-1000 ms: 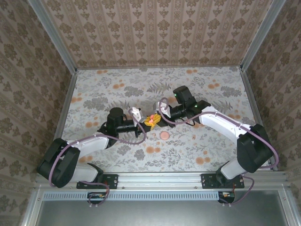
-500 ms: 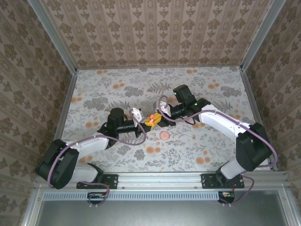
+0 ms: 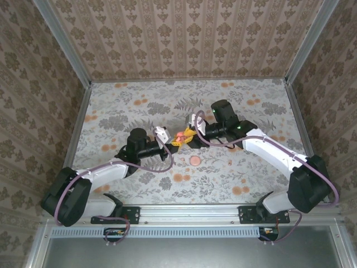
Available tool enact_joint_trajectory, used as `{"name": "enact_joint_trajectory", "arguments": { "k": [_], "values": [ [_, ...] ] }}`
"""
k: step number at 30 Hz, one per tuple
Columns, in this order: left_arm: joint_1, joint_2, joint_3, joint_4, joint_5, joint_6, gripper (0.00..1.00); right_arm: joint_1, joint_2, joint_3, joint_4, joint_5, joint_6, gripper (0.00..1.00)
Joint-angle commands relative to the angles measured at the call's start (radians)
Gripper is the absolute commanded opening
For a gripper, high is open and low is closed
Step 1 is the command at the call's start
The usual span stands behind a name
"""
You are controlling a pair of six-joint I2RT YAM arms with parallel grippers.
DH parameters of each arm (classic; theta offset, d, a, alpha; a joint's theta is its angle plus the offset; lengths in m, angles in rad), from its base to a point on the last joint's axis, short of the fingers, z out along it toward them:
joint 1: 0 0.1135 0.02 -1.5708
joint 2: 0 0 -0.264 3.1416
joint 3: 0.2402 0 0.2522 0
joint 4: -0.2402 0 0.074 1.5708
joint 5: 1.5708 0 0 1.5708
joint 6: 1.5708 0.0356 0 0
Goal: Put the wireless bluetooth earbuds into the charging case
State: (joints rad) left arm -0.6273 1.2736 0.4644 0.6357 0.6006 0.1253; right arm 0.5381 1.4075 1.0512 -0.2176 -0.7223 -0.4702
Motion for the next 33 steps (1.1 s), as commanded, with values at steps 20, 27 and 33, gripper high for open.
{"name": "enact_joint_trajectory", "arguments": {
  "k": [20,27,33],
  "values": [
    [-0.022,-0.022,-0.021,0.03,-0.114,0.041,0.19,0.142,-0.044,0.085,-0.137,0.46,1.299,0.43],
    [-0.023,-0.025,-0.023,0.027,-0.119,0.042,0.19,0.167,0.023,0.131,-0.147,0.441,1.314,0.43],
    [-0.023,-0.022,-0.021,0.026,-0.124,0.042,0.19,0.174,0.064,0.156,-0.149,0.414,1.309,0.43]
  ]
}}
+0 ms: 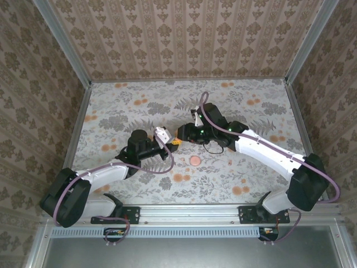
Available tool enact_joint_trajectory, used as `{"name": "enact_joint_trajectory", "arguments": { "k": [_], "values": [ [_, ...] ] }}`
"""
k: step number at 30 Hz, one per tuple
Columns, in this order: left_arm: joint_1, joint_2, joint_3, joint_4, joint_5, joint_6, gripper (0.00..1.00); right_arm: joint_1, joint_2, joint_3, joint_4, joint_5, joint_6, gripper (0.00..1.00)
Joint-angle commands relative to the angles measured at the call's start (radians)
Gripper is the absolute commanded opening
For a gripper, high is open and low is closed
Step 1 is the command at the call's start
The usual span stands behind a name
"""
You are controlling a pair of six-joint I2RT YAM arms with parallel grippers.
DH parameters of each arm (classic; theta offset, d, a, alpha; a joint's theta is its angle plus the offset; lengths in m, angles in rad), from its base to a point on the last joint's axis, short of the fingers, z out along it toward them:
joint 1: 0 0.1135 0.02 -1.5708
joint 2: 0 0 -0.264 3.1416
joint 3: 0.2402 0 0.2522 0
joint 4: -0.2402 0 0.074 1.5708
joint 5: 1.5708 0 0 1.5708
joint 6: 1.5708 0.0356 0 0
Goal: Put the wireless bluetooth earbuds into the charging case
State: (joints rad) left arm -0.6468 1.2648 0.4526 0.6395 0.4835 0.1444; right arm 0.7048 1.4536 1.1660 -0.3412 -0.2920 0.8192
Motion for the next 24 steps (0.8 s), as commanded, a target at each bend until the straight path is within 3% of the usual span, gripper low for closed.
{"name": "enact_joint_trajectory", "arguments": {
  "k": [1,24],
  "values": [
    [-0.004,-0.014,-0.009,0.022,-0.007,0.02,0.18,0.007,0.024,0.046,-0.026,-0.02,0.018,0.43],
    [-0.005,-0.025,-0.009,0.019,-0.01,0.02,0.19,0.031,0.073,0.088,-0.072,-0.03,-0.007,0.36]
  ]
}}
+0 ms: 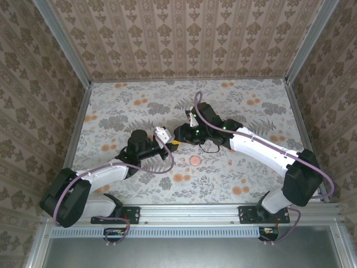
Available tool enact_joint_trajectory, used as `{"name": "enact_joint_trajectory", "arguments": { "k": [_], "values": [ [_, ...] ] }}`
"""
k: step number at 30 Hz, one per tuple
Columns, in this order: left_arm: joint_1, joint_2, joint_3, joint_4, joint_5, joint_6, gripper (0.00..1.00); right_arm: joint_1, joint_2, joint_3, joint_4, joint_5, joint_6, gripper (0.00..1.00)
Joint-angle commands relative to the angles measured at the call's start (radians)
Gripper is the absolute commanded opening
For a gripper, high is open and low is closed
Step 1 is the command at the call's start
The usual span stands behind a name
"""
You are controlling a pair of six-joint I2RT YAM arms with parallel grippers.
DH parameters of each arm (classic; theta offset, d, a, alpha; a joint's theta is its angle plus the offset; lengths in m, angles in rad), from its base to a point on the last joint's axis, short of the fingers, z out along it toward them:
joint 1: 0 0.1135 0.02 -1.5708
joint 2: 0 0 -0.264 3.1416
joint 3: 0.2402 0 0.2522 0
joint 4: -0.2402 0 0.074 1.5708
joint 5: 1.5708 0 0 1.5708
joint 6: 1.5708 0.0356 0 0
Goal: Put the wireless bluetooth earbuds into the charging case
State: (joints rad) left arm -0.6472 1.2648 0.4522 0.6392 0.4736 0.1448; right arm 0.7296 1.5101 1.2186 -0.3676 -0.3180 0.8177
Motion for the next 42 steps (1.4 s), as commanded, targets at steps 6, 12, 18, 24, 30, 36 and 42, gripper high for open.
{"name": "enact_joint_trajectory", "arguments": {
  "k": [6,12,18,24,30,36,42],
  "values": [
    [-0.005,-0.028,-0.009,0.017,0.0,0.018,0.18,0.004,0.03,0.04,-0.055,0.004,-0.013,0.33],
    [-0.005,-0.03,-0.01,0.014,0.002,0.016,0.18,0.005,0.036,0.043,-0.067,0.012,-0.039,0.25],
    [-0.007,-0.03,-0.01,0.004,0.006,0.016,0.18,0.001,0.04,0.058,-0.082,0.011,-0.058,0.24],
    [-0.009,-0.032,-0.007,0.002,0.005,0.019,0.18,0.002,0.049,0.079,-0.094,0.026,-0.06,0.3],
    [-0.011,-0.034,-0.009,0.001,0.006,0.019,0.18,0.002,0.065,0.083,-0.094,0.022,-0.057,0.3],
    [-0.011,-0.04,-0.009,-0.001,0.014,0.019,0.18,-0.001,0.065,0.087,-0.124,0.036,-0.083,0.25],
    [-0.011,-0.042,-0.01,0.0,0.044,0.016,0.18,-0.014,0.054,0.091,-0.162,0.04,-0.135,0.23]
  ]
}}
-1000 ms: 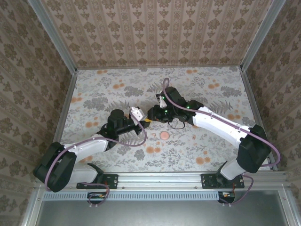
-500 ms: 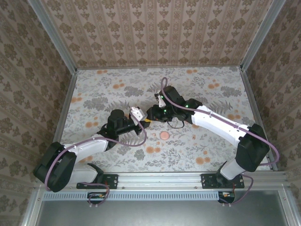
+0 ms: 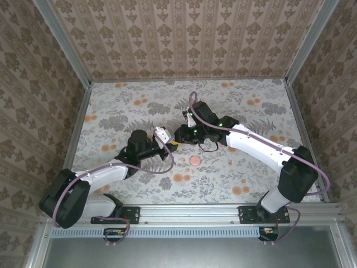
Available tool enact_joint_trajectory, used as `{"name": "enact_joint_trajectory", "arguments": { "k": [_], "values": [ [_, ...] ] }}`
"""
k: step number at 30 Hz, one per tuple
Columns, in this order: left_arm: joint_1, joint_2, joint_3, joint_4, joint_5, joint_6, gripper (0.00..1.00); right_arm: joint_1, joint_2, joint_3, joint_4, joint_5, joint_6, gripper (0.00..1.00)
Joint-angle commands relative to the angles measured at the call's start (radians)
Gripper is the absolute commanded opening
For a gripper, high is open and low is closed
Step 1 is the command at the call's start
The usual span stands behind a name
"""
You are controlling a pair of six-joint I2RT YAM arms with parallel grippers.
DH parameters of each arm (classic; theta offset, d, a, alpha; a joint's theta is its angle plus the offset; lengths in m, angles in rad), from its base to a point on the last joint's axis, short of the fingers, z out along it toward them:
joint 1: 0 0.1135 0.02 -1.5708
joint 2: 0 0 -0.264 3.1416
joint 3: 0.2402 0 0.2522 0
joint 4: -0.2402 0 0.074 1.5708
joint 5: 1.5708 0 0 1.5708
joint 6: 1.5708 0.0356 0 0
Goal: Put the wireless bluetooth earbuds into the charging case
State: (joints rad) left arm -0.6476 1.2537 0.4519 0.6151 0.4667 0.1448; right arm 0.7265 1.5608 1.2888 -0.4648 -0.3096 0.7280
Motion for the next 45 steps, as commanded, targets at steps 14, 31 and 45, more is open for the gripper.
{"name": "enact_joint_trajectory", "arguments": {
  "k": [14,31,45],
  "values": [
    [-0.011,-0.025,0.001,0.02,0.111,0.013,0.18,-0.049,-0.035,0.02,-0.129,0.007,-0.161,0.22],
    [-0.011,-0.018,0.018,0.035,0.168,0.004,0.18,-0.071,-0.05,0.001,-0.099,-0.065,-0.24,0.22],
    [-0.008,-0.024,0.013,0.06,0.165,-0.01,0.18,-0.072,-0.057,-0.034,-0.075,-0.1,-0.239,0.24]
  ]
}}
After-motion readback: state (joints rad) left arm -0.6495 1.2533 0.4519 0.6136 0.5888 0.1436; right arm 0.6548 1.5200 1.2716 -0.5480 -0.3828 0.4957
